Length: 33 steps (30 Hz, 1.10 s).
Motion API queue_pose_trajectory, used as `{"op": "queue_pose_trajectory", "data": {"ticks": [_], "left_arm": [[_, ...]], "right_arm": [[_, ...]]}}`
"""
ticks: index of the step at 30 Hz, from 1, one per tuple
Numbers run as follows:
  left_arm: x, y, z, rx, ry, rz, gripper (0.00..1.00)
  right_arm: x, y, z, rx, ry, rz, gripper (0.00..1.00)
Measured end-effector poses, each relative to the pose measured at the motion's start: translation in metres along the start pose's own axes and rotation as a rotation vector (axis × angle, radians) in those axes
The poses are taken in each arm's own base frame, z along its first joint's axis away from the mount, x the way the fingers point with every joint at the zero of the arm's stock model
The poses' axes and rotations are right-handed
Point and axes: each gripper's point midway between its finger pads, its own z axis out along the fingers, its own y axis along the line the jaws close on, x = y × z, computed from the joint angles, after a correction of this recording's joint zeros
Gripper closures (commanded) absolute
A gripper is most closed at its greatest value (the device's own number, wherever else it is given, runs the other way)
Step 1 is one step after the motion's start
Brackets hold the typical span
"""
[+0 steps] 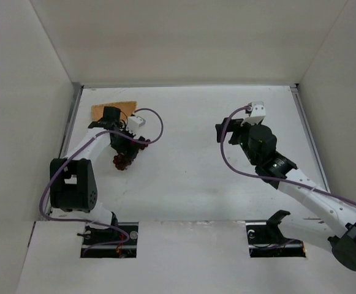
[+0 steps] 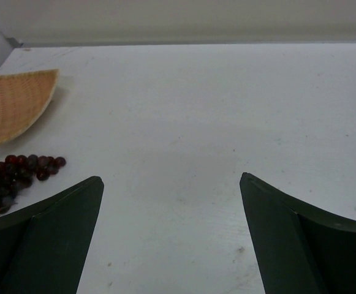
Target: Place and organize the fake fruits in the fruit bowl
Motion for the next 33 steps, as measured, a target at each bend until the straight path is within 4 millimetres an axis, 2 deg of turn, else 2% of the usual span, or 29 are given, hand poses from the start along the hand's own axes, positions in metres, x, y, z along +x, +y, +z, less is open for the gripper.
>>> {"op": "queue_pose_trajectory", "data": {"ticks": [4, 8, 10, 13, 16, 18, 20, 23, 24, 26, 27, 29, 30, 33], "left_arm": [[0.010, -0.012, 0.022, 0.045, 0.072, 0.026, 0.23], [0.016, -0.011, 0.042, 0.071, 0.121, -0.025, 0.59], [0.011, -0.011, 0.042, 0.084, 0.112, -0.045, 0.83], [-0.004, -0.009, 0.037, 0.088, 0.074, -0.054, 0.87], [-0.020, -0.006, 0.028, 0.076, 0.027, -0.052, 0.87], [-0.041, -0.003, 0.012, 0.055, -0.038, -0.048, 0.88], [-0.075, 0.008, -0.012, 0.013, -0.137, -0.050, 0.88], [-0.145, 0.043, -0.063, -0.089, -0.350, -0.075, 0.85], [-0.161, 0.057, -0.078, -0.130, -0.408, -0.085, 0.84], [-0.184, 0.087, -0.107, -0.218, -0.501, -0.111, 0.82], [-0.189, 0.099, -0.114, -0.251, -0.521, -0.124, 0.82], [-0.191, 0.123, -0.116, -0.307, -0.528, -0.157, 0.82], [-0.188, 0.132, -0.108, -0.321, -0.516, -0.175, 0.82], [-0.171, 0.148, -0.064, -0.311, -0.433, -0.226, 0.82]], "right_arm": [[-0.002, -0.016, 0.007, 0.036, -0.002, 0.031, 0.00], [0.014, -0.027, 0.031, 0.056, 0.080, 0.050, 0.00], [0.024, -0.029, 0.047, 0.063, 0.147, 0.050, 0.00], [0.040, -0.025, 0.070, 0.066, 0.242, 0.044, 0.00], [0.053, -0.020, 0.083, 0.060, 0.302, 0.036, 0.00], [0.059, -0.017, 0.087, 0.055, 0.322, 0.034, 0.00], [0.063, -0.012, 0.090, 0.046, 0.335, 0.030, 0.00], [0.066, 0.000, 0.095, 0.023, 0.345, 0.027, 0.00], [0.066, 0.004, 0.098, 0.015, 0.348, 0.028, 0.00], [0.069, 0.013, 0.104, 0.000, 0.354, 0.024, 0.00], [0.072, 0.018, 0.108, -0.007, 0.360, 0.022, 0.00], [0.077, 0.028, 0.117, -0.020, 0.372, 0.023, 0.00], [0.080, 0.032, 0.122, -0.025, 0.379, 0.024, 0.00], [0.086, 0.046, 0.139, -0.043, 0.390, 0.022, 0.00]]}}
